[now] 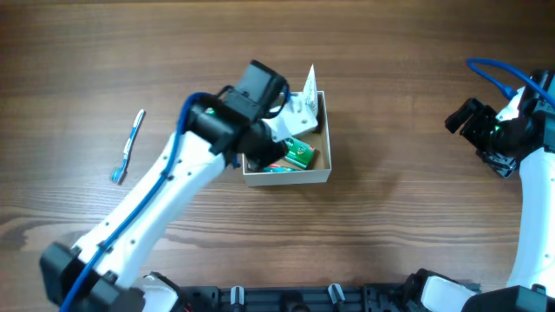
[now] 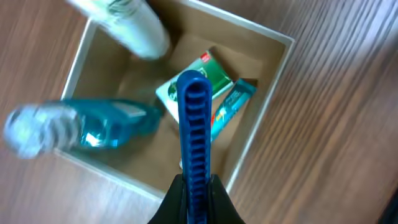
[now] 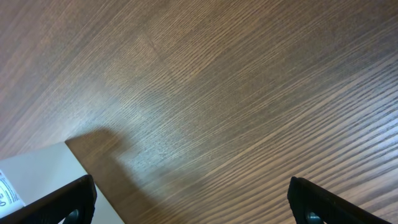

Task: Pack container
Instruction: 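Place the razor into the box with the left gripper, then grasp the blue-white toothbrush with the left gripper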

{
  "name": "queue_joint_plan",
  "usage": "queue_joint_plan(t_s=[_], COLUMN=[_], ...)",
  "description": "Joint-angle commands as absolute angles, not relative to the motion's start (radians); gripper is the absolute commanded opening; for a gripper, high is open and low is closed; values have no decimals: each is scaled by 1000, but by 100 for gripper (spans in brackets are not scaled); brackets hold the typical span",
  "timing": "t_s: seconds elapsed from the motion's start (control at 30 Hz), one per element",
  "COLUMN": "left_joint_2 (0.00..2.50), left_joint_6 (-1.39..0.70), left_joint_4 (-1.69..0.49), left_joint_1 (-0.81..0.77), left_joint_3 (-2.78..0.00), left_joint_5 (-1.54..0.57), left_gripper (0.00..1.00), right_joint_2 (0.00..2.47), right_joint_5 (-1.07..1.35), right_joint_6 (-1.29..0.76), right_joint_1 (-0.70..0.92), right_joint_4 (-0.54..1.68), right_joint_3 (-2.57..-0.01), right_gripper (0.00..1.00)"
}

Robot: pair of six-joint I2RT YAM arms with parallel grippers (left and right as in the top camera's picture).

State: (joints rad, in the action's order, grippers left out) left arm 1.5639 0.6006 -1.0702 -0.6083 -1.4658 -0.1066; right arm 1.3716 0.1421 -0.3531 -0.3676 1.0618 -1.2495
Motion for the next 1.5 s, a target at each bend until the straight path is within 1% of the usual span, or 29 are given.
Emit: queue_joint_plan(t_s=[0.0,0.17,0.2,0.23,0.27,0.3,0.33,0.37,0.4,0.47,0.53,0.57,0.67,0.8,0.93,1.03,1.2,1.47], left_joint_2=[1639,1712,1721,1729,1731,1731,1731,1725,1714,1686,1634,1593,1504,1446,1514,1598,1835,2033], left_joint_6=[703,703,703,703,703,702,700,687,653,613,519,456,383,300,274,276,283,283], left_joint_4=[-1020,-979,-976,-972,-972,-974,-979,-984,-991,-1007,-1019,-1018,-1018,-1019,-999,-976,-944,-890], left_joint_1=[-610,-610,-610,-610,-610,-610,-610,-610,-610,-609,-597,-575,-471,-186,128,237,313,313], left_joint_3=[-1470,-1470,-1470,-1470,-1470,-1470,-1470,-1470,-1470,-1470,-1473,-1473,-1473,-1473,-1438,-1413,-1410,-1410], left_joint_5=[-127,-126,-126,-126,-126,-126,-126,-126,-126,-113,-38,6,17,16,-21,-95,-127,-128], left_gripper=[4,4,9,30,38,43,67,86,100,100,100,100,100,100,100,100,100,100], right_joint_2=[1373,1373,1373,1373,1373,1373,1373,1373,1373,1373,1373,1373,1373,1373,1373,1373,1373,1373], right_joint_5=[158,158,157,157,157,157,157,157,157,158,158,158,158,158,158,158,158,158], right_joint_6=[-339,-332,-332,-332,-332,-332,-332,-332,-332,-325,-320,-317,-317,-315,-315,-315,-311,-294], right_joint_1=[-370,-370,-370,-370,-370,-370,-370,-370,-370,-370,-370,-370,-370,-370,-370,-370,-370,-370], right_joint_4=[1060,1060,1060,1060,1060,1060,1060,1060,1059,1059,1059,1058,1055,1052,1051,1048,1048,1047], right_joint_3=[-1243,-1243,-1243,-1243,-1243,-1243,-1243,-1243,-1243,-1243,-1243,-1243,-1243,-1243,-1243,-1243,-1243,-1243], right_gripper=[100,100,100,100,100,100,100,100,100,100,100,100,100,100,100,100,100,100])
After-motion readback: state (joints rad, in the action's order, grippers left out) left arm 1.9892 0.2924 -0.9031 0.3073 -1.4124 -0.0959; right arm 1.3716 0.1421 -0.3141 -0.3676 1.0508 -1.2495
